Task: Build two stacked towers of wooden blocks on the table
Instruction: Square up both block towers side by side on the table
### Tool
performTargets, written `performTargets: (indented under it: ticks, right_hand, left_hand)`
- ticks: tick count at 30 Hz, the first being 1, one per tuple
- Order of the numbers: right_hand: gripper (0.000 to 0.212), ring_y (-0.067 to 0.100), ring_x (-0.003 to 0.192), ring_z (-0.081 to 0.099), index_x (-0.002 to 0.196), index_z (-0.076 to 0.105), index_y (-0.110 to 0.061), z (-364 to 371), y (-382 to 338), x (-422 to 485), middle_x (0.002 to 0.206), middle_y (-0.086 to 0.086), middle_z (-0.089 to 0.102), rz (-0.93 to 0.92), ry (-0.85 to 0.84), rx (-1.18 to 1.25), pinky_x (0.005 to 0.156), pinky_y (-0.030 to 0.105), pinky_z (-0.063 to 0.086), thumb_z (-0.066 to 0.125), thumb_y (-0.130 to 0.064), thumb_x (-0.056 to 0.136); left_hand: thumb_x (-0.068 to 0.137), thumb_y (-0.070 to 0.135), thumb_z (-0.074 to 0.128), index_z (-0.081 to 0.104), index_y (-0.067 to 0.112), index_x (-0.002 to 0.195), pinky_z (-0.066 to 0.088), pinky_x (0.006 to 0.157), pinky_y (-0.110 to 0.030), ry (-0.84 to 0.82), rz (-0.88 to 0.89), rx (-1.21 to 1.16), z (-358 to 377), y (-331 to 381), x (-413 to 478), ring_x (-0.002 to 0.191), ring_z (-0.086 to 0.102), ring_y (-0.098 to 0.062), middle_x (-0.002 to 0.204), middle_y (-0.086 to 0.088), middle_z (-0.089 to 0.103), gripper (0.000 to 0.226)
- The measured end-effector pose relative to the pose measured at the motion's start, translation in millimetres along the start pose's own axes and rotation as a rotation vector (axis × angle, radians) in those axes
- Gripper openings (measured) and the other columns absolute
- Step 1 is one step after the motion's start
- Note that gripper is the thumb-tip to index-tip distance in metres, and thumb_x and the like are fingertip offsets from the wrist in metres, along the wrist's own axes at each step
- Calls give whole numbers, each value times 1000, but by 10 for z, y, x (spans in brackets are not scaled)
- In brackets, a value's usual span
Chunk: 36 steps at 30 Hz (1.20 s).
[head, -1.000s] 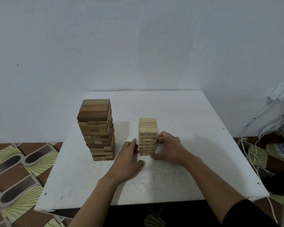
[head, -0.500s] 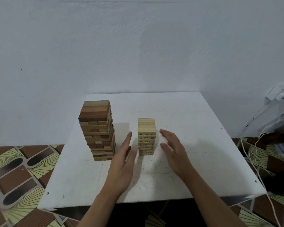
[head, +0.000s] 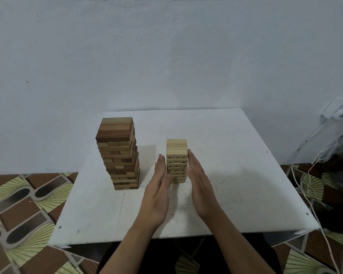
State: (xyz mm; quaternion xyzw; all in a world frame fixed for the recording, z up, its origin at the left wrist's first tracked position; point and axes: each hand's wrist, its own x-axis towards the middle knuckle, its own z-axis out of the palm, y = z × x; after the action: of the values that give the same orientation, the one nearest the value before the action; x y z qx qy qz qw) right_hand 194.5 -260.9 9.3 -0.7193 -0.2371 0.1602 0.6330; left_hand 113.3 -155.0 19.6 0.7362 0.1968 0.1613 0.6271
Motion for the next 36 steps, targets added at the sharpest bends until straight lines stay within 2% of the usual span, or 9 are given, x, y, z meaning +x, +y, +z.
performTargets:
  ticks: [3, 9, 13, 22, 24, 28, 30, 33, 36]
  right_hand:
    - [62, -5, 149, 15, 159, 26, -24, 19, 36, 13, 164, -17, 24, -25, -4, -32, 127, 40, 14, 31, -41, 100]
    - [62, -3, 150, 16, 159, 25, -26, 36, 50, 15, 164, -18, 24, -36, 0, -56, 126, 42, 17, 30, -44, 100]
    - [60, -4, 150, 17, 159, 24, -26, 41, 39, 2, 164, -18, 24, -43, -1, -63, 126, 42, 17, 30, -40, 102]
    - [62, -7, 148, 16, 160, 23, -27, 36, -14, -29, 164, -19, 23, -14, 5, -60, 126, 38, 16, 31, -43, 100]
    - [62, -10, 147, 16, 159, 24, -28, 11, -57, -42, 163, -21, 24, -3, 19, -38, 127, 36, 16, 32, -44, 100]
    - [57, -12, 146, 18, 157, 28, -31, -42, -159, -56, 160, -25, 27, -41, 53, 2, 126, 31, 15, 32, -43, 102]
    - [55, -12, 146, 18, 156, 28, -32, -45, -196, -54, 160, -25, 27, -60, 47, 15, 125, 29, 15, 31, -41, 102]
    - [54, -10, 147, 17, 157, 26, -33, -26, -220, -47, 161, -23, 26, -78, 28, 25, 126, 32, 15, 31, -40, 103]
    - [55, -7, 149, 16, 157, 23, -32, -15, -217, -43, 163, -21, 24, -93, 11, 6, 127, 38, 14, 30, -39, 104]
  left_hand:
    - [110, 20, 34, 19, 34, 159, 15, 127, -32, -13, 11, 14, 10, -24, 4, 149, 14, 9, 164, 23, 20, 53]
    - [110, 20, 34, 19, 37, 158, 18, 122, -19, -19, 3, 15, 22, -34, -5, 148, 19, 9, 163, 22, 23, 53]
    - [110, 21, 35, 22, 36, 158, 19, 124, -22, -19, 12, 13, 12, -39, 0, 145, 21, 13, 162, 23, 25, 52]
    - [110, 22, 37, 20, 36, 158, 19, 125, -27, -44, 24, 32, -43, -37, -1, 145, 21, 13, 162, 23, 25, 53]
    - [110, 23, 37, 19, 39, 158, 23, 122, -20, -37, 39, 41, -55, -17, -2, 142, 24, 17, 159, 27, 28, 54]
    - [110, 15, 35, 21, 42, 156, 29, 106, -4, 0, 77, 19, -77, 90, 9, 128, 31, 29, 133, 54, 39, 55]
    - [110, 10, 34, 20, 41, 155, 29, 101, 1, -12, 91, 10, -69, 149, -2, 126, 32, 30, 132, 55, 39, 57]
    - [109, 5, 33, 18, 39, 158, 25, 113, -6, -40, 115, 12, -52, 175, -21, 138, 26, 22, 151, 36, 30, 61]
    - [108, 12, 33, 14, 40, 160, 19, 126, -31, -61, 126, 22, -33, 130, -22, 148, 19, 9, 161, 25, 25, 61]
